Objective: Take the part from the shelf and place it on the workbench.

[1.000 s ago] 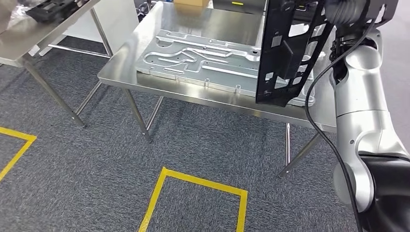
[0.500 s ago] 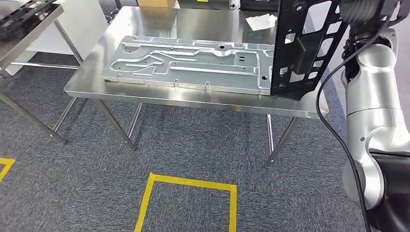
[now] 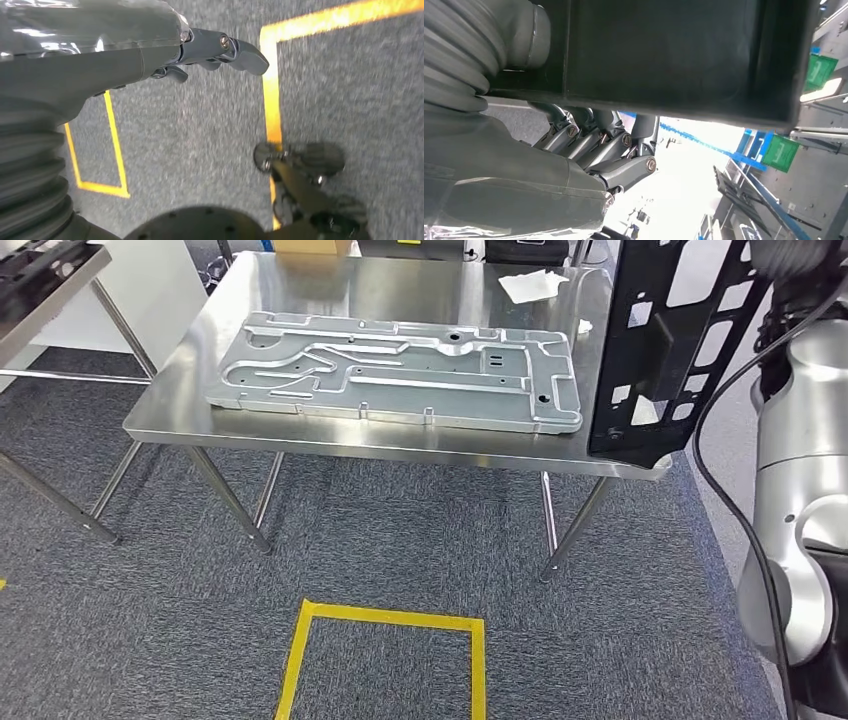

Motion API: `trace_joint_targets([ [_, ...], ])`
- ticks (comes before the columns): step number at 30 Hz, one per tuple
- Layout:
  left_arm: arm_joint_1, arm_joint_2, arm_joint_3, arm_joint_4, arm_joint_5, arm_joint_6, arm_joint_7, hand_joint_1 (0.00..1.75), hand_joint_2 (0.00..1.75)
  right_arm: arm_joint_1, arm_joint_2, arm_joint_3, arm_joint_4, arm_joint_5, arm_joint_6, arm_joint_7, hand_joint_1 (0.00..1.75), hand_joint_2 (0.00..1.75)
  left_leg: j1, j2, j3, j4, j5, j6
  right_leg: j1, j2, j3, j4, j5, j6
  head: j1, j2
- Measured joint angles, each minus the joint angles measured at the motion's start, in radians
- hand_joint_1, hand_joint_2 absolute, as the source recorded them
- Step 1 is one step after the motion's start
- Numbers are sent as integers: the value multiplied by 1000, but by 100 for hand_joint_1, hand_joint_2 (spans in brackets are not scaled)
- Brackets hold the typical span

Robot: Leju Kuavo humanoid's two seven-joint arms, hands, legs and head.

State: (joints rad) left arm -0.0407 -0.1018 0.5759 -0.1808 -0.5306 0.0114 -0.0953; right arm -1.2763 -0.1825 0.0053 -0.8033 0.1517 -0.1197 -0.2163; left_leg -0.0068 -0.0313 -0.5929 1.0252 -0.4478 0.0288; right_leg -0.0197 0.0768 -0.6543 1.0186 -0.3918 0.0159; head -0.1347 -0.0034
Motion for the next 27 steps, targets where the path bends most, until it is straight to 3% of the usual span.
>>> trace_joint_targets([
  [10, 0, -8, 21, 0, -1, -11, 6, 0, 175, -102, -17, -2, 86, 29, 36, 47, 175, 175, -1, -1, -1, 1, 1, 1, -1, -1, 0, -2, 1, 2, 0, 0],
  [27, -17, -47, 59, 0, 22, -50, -19, 0, 175, -168, -49, -9, 209, 50, 19, 52, 175, 175, -1, -1, -2, 1, 1, 1, -1, -1, -2, -1, 2, 2, 0, 0],
])
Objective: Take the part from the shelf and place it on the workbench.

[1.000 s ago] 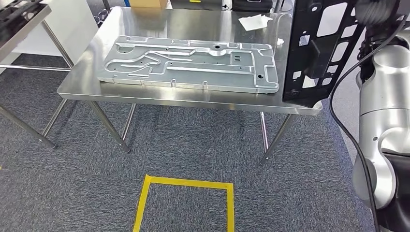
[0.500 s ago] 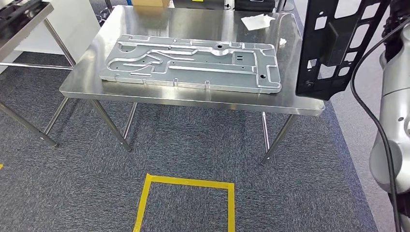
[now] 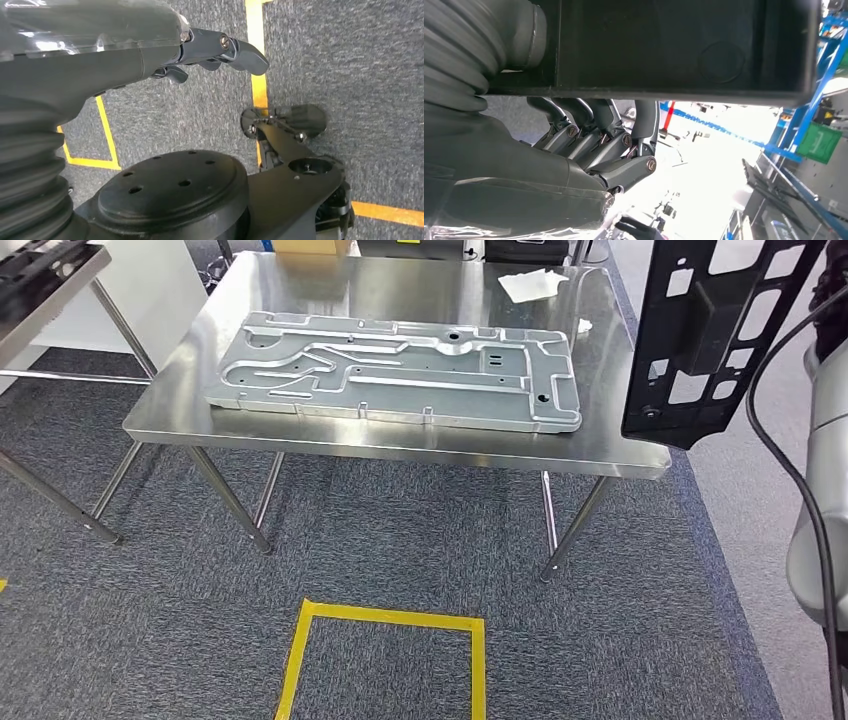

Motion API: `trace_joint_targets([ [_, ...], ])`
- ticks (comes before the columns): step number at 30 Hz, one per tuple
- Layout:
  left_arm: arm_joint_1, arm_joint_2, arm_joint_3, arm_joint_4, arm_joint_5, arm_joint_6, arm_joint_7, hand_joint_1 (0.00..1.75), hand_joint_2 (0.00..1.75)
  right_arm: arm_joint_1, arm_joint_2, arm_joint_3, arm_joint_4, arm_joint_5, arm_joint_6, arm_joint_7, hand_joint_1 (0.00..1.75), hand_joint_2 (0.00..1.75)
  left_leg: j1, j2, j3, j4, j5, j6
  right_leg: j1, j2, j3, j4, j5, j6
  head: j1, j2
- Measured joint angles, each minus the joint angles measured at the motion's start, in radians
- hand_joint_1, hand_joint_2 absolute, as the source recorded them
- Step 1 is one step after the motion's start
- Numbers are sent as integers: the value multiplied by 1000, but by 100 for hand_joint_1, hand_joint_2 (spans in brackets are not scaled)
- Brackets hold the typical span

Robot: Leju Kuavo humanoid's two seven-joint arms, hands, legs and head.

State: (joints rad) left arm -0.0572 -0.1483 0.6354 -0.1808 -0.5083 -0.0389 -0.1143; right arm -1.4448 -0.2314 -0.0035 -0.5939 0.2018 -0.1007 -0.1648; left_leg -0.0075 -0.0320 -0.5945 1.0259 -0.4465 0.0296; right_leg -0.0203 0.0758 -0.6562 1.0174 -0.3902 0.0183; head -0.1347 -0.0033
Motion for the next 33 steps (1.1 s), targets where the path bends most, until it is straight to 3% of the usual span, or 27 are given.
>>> trace_joint_targets([
  [7, 0, -3, 36, 0, 36, -9, 19, 0, 175, 0, -7, -2, 19, 2, 4, -3, 175, 175, -7, 0, -4, 6, -2, 8, -7, 1, -2, -3, 3, 8, 0, 0],
  [10, 0, -4, 45, 0, 40, -9, 21, 0, 175, -3, -7, -2, 21, 9, 5, 6, 175, 175, -6, 4, 0, -6, -2, 23, -5, -1, -4, 10, 12, 18, 0, 0],
  [11, 0, -6, 47, 0, 41, -9, 23, 0, 175, -5, -7, -2, 22, 11, 5, 10, 175, 175, -4, 7, 5, -12, -1, 28, -4, -11, -7, 21, 10, 21, 0, 0],
  [12, 0, -8, 50, 0, 41, -8, 25, 0, 175, -9, -7, -2, 23, 13, 4, 13, 175, 175, -2, 10, 12, -16, 0, 32, -3, -26, -17, 40, -3, 22, 0, 0],
  [14, 1, -11, 54, 0, 40, -8, 29, 0, 175, -20, -7, -1, 28, 14, 3, 16, 175, 175, 0, 18, 19, -20, 2, 34, -3, -55, -64, 134, -58, 25, 0, 0],
  [16, 2, -12, 57, 0, 38, -10, 33, 0, 175, -26, -7, -1, 34, 15, 1, 17, 175, 175, 3, 26, 22, -19, -3, 31, -7, -62, -126, 250, -106, 29, 0, 0],
  [17, 2, -13, 58, 0, 36, -12, 34, 0, 175, -26, -7, -1, 38, 15, 0, 17, 175, 175, 6, 29, 25, -18, -7, 28, -10, -64, -139, 273, -107, 34, 0, 0],
  [18, 2, -13, 58, 0, 35, -14, 36, 0, 175, -26, -7, -1, 41, 15, -1, 16, 175, 175, 9, 32, 30, -16, -13, 23, -14, -67, -134, 257, -90, 39, 0, 0],
  [20, 2, -13, 58, 0, 31, -18, 40, 0, 175, -28, -7, -1, 46, 17, -1, 15, 175, 175, 17, 38, 42, -10, -29, 9, -23, -75, -75, 137, -24, 51, 0, 0],
  [21, 1, -12, 58, 0, 29, -19, 42, 0, 175, -31, -6, -1, 48, 17, -1, 13, 175, 175, 19, 40, 47, -6, -37, 1, -22, -79, -46, 75, -9, 51, 0, 0],
  [23, -1, -12, 58, 0, 25, -21, 45, 0, 175, -35, -2, -1, 53, 19, -1, 11, 175, 175, 18, 45, 52, -3, -50, -17, -16, -82, -19, 15, -9, 34, 0, 0],
  [26, -2, -12, 58, 0, 18, -21, 49, 0, 175, -31, 5, 0, 59, 21, -1, 7, 175, 175, 19, 47, 56, 13, -51, -36, -13, -74, -7, 15, -19, -2, 0, 0],
  [27, -2, -12, 58, 0, 16, -21, 49, 0, 175, -31, 8, 0, 60, 21, -1, 6, 175, 175, 20, 46, 40, 45, -47, -39, -12, -72, 2, 14, -25, -10, -1, 0],
  [29, -2, -12, 58, 0, 14, -21, 49, 0, 175, -32, 14, 1, 61, 22, -1, 4, 175, 175, 21, 44, -31, 160, -55, -43, -9, -69, 23, 12, -42, -23, -1, 0],
  [31, 0, -12, 58, 0, 11, -20, 49, 0, 175, -26, 19, 1, 65, 22, -1, 3, 175, 175, 19, 42, -114, 266, -102, -42, -2, -64, 50, 12, -64, -31, -1, 0],
  [33, 1, -12, 58, 0, 9, -18, 49, 0, 175, -16, 21, 2, 67, 22, 0, 2, 175, 175, 13, 41, -158, 275, -135, -32, 9, -60, 85, 12, -91, -35, -1, 0],
])
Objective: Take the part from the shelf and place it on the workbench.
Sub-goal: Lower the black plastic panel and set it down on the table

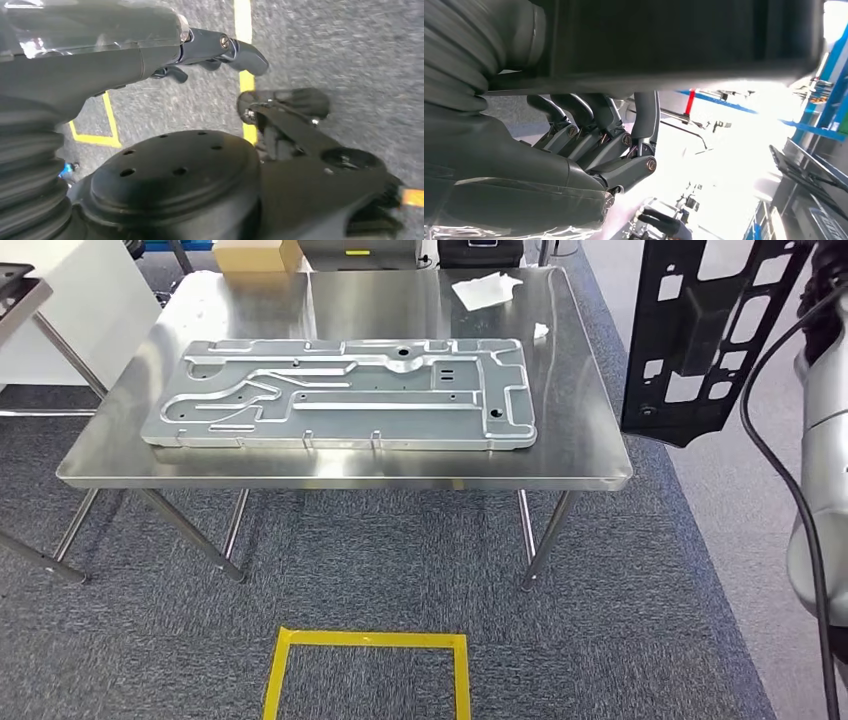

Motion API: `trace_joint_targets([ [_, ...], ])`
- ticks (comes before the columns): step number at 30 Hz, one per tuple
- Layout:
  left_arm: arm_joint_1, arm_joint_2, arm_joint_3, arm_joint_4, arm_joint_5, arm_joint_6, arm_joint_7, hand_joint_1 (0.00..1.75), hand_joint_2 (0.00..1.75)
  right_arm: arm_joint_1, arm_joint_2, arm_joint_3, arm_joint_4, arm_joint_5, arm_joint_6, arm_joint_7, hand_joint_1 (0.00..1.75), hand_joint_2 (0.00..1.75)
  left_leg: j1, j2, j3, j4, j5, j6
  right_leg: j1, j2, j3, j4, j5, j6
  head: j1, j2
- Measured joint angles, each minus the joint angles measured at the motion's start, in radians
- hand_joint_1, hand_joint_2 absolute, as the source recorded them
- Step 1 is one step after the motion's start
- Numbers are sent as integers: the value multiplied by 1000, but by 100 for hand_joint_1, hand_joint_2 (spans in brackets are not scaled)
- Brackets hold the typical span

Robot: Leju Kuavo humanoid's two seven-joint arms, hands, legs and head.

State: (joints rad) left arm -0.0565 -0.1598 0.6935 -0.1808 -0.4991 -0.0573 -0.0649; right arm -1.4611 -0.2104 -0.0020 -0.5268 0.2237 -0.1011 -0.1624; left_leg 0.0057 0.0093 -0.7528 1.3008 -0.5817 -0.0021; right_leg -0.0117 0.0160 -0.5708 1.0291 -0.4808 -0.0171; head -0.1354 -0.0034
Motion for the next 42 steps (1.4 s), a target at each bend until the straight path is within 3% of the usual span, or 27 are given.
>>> trace_joint_targets([
  [1, 0, 0, 0, 0, -1, 1, 0, 0, 175, 3, 0, 0, 0, 0, 0, 0, 175, 175, -5, -1, -3, -39, 14, 10, 6, 1, 20, 0, -15, -2, 0, 0],
  [2, 1, 0, 0, 0, -1, 2, 0, 0, 175, 5, 0, 0, 1, 0, 1, -1, 175, 175, -11, -3, 3, -99, 58, 24, 11, 2, 39, -1, -30, -4, 0, 0],
  [4, 5, 2, 0, 0, -1, 5, 1, 0, 175, 9, -4, 0, 4, -1, 2, -2, 175, 175, -28, -16, 21, -217, 188, 54, 18, 7, 70, -3, -57, -3, 0, 0],
  [5, 6, 2, 0, 0, -1, 6, 1, 0, 175, 11, -6, 0, 6, -1, 3, -2, 175, 175, -34, -21, 30, -249, 232, 62, 17, 11, 81, -8, -68, 1, 0, 0],
  [6, 6, 2, 0, 0, -1, 6, 1, 0, 175, 14, -10, 0, 8, -2, 3, -2, 175, 175, -40, -22, 39, -267, 250, 67, 15, 15, 89, -7, -72, 6, 0, 0],
  [8, 3, 1, 0, 0, -1, 8, 2, 0, 175, 18, -17, 0, 7, -2, 6, 0, 175, 175, -42, -16, 67, -286, 240, 70, 9, 16, 90, 13, -60, 17, 0, 0],
  [9, 2, 1, 0, 0, -1, 11, 3, 0, 175, 19, -21, 0, 6, -1, 9, 1, 175, 175, -41, -14, 84, -301, 238, 72, 8, 12, 75, 45, -46, 21, -1, 0],
  [11, 0, 0, 1, 0, 3, 17, 8, 0, 175, 20, -25, 0, 6, 1, 23, 11, 175, 175, -34, -13, 115, -323, 232, 75, 4, 3, 14, 137, -41, 31, -1, 0],
  [13, -2, 1, 2, 0, 6, 22, 14, 0, 175, 22, -27, 1, 12, 6, 43, 31, 175, 175, -29, -13, 139, -330, 214, 74, -3, -3, -66, 220, -93, 43, -1, 0],
  [15, -3, 0, 3, 0, 6, 24, 19, 0, 175, 26, -26, 4, 22, 12, 59, 50, 175, 175, -23, -15, 166, -327, 188, 66, -13, -6, -120, 230, -146, 56, -1, 0],
  [16, -2, 0, 3, 0, 5, 25, 21, 0, 175, 27, -25, 6, 27, 13, 64, 55, 175, 175, -20, -16, 179, -323, 173, 60, -18, -8, -130, 200, -137, 62, -1, 0],
  [17, -1, 0, 3, 0, 4, 26, 22, 0, 175, 27, -23, 8, 33, 14, 69, 60, 175, 175, -16, -17, 191, -317, 158, 54, -22, -11, -130, 149, -96, 69, -1, 0],
  [18, 1, 0, 3, 0, 2, 28, 23, 0, 175, 26, -21, 9, 40, 14, 74, 63, 175, 175, -14, -18, 201, -307, 142, 48, -25, -16, -126, 87, -24, 74, -1, 0],
  [20, 3, 4, 4, 0, -1, 28, 29, 0, 175, 24, -18, 14, 58, 19, 91, 70, 175, 175, -12, -21, 208, -288, 114, 33, -23, -23, -122, 10, 86, 66, -1, 0],
  [21, 3, 10, 5, 0, -3, 25, 33, 0, 175, 25, -18, 18, 67, 23, 104, 71, 175, 175, -12, -21, 208, -280, 106, 26, -20, -24, -123, -3, 113, 56, -1, 0],
  [23, 5, 24, 8, 0, 1, 12, 38, 0, 175, 27, -19, 28, 77, 32, 128, 71, 175, 175, -12, -21, 206, -278, 99, 19, -17, -20, -121, 0, 116, 41, 0, 0],
  [30, 5, 40, 32, 0, 25, 12, 54, 0, 175, 24, -19, 47, 102, 36, 143, 67, 175, 175, -11, -16, 224, -303, 94, 22, -17, -11, -117, -4, 106, 27, 0, 0],
  [42, 3, 42, 54, 0, 27, 18, 82, 0, 175, 25, -19, 63, 128, 53, 147, 54, 175, 175, -12, -10, 232, -311, 87, 7, -14, -10, -108, -4, 106, 27, 0, 0],
])
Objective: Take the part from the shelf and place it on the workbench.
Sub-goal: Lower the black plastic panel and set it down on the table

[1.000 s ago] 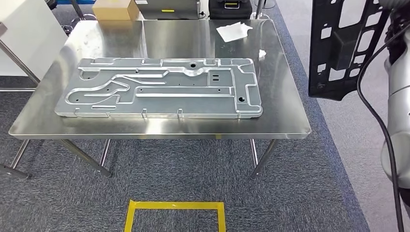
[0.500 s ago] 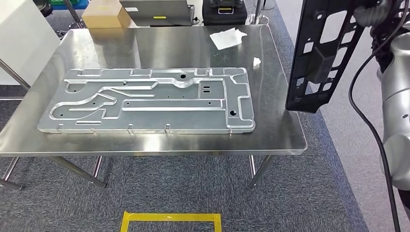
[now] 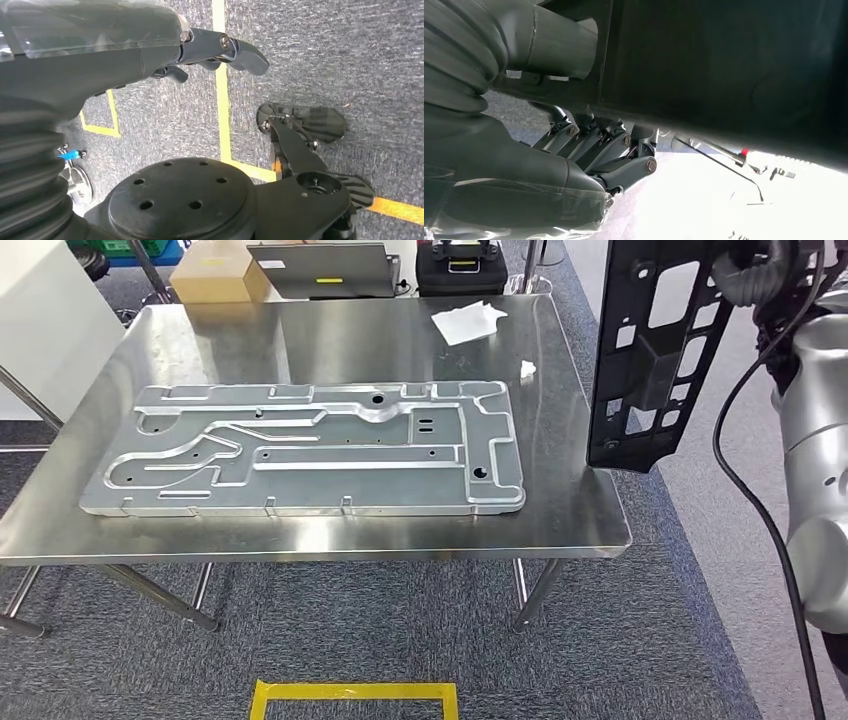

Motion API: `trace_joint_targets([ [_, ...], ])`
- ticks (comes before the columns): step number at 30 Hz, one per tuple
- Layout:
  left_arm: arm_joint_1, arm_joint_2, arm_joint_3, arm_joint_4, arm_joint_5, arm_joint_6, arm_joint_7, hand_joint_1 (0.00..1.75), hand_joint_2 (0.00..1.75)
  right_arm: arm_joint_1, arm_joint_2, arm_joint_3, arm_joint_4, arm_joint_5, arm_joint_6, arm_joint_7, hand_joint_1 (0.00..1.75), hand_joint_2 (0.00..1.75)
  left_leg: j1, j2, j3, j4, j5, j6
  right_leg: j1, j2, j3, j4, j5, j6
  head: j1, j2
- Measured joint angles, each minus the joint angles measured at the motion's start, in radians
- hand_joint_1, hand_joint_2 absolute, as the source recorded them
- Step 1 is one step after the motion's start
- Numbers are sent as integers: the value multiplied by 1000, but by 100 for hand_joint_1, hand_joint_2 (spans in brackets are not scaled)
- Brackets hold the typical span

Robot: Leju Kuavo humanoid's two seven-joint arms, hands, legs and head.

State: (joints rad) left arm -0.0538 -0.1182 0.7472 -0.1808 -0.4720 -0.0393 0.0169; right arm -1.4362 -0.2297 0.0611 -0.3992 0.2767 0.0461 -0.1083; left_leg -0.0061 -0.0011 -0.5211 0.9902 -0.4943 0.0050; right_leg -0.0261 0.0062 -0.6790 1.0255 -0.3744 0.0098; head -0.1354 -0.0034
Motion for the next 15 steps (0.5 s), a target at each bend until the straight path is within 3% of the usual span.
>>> trace_joint_targets([
  [12, 1, 1, 0, 0, -18, 2, 13, 0, 175, 0, -4, 0, 3, -5, -9, -26, 175, 175, -1, 0, 0, 7, 0, 1, -3, 0, 3, -2, 3, 5, 0, 0],
  [15, 1, 5, 1, 0, -19, 3, 18, 0, 175, 2, -7, 0, 2, -9, -12, -41, 175, 175, -2, 2, 7, -4, 9, 17, -7, 2, 10, -19, 13, 21, 0, 0],
])
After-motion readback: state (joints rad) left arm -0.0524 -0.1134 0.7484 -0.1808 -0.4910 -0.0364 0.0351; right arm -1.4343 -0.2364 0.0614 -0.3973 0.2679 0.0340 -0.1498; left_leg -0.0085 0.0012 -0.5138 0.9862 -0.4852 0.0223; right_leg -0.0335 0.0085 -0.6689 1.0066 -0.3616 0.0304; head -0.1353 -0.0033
